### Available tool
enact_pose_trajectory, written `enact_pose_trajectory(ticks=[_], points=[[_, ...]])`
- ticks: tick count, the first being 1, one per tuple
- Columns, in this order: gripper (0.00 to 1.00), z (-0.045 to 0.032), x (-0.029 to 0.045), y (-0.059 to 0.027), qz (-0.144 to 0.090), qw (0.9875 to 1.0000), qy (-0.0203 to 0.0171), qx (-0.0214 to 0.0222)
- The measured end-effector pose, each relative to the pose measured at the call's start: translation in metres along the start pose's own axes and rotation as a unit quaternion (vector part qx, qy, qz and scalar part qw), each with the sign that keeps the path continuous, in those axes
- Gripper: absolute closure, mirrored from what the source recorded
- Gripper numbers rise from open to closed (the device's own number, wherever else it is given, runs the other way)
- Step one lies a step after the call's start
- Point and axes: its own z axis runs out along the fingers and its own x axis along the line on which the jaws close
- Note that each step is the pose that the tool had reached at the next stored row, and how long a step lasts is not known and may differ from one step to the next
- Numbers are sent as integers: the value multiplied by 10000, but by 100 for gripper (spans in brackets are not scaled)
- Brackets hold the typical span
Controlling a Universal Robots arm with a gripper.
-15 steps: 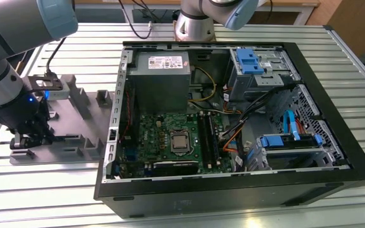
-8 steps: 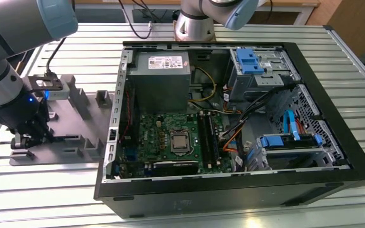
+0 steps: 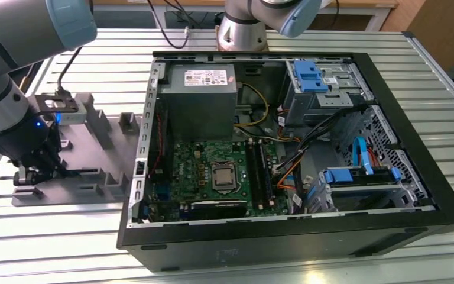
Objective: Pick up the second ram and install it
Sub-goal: 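Pick up the second ram and move it above second insertion slot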
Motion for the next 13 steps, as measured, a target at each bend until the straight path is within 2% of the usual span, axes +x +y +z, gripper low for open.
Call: enact_pose_trajectory(ticks=[6, 13], points=[[86, 1, -10, 0, 157, 9999, -3, 2], [86, 0, -10, 0, 162, 9999, -4, 3]])
